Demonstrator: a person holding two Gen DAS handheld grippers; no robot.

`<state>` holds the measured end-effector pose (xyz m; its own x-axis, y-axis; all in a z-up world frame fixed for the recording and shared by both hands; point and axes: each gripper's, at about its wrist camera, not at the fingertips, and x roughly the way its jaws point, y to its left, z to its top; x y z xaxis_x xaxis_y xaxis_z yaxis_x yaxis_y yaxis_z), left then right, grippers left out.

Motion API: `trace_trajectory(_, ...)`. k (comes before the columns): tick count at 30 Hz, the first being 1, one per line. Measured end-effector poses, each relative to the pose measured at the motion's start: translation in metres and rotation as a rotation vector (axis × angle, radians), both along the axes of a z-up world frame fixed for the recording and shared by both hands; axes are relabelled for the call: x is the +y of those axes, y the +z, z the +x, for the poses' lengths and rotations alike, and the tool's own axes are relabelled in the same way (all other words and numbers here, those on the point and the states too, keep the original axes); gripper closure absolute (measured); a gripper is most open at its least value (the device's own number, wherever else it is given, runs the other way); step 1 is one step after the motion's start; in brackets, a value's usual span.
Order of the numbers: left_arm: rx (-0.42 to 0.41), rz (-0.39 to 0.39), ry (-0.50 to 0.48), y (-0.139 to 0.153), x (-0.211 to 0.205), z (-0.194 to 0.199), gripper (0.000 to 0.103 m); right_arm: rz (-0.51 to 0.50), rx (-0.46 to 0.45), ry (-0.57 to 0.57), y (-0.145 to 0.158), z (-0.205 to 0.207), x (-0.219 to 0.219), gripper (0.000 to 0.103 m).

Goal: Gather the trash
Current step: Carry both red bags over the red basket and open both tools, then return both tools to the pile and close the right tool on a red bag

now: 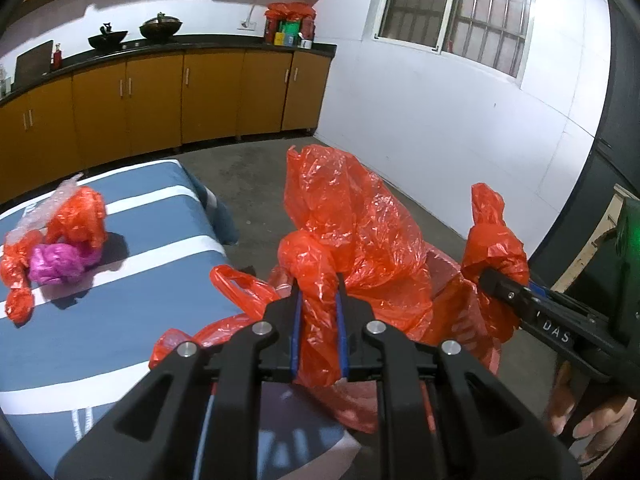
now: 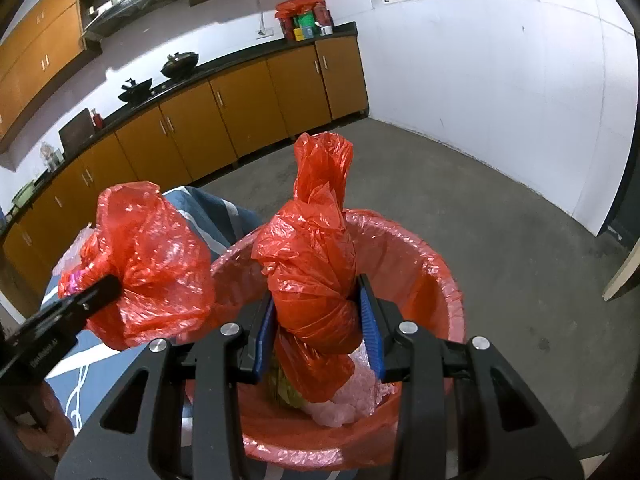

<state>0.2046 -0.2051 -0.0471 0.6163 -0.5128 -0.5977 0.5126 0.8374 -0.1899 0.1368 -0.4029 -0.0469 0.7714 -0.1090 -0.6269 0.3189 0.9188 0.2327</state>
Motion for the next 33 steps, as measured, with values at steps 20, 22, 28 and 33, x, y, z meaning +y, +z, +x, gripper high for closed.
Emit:
trace_trajectory(20,0.047,0.006,-0.04,-0.019,-0.023,0.012,0.063,0.025,-0.02,-0.02,-0.001,-0.005,-0.013,0.043)
trace_trajectory(22,0.046,0.007,-0.025,-0.019,-0.017,0.013,0.058,0.013,-0.015,-0.02,-0.001,-0.004,-0.012,0.043)
trace_trajectory(28,0.039,0.011,0.034,-0.02,0.007,0.016,0.051,-0.007,-0.009,-0.006,0.0,-0.001,-0.006,0.043)
trace_trajectory(33,0.034,0.018,0.075,-0.018,0.024,0.016,0.05,-0.03,-0.007,0.029,0.003,0.007,0.01,0.044)
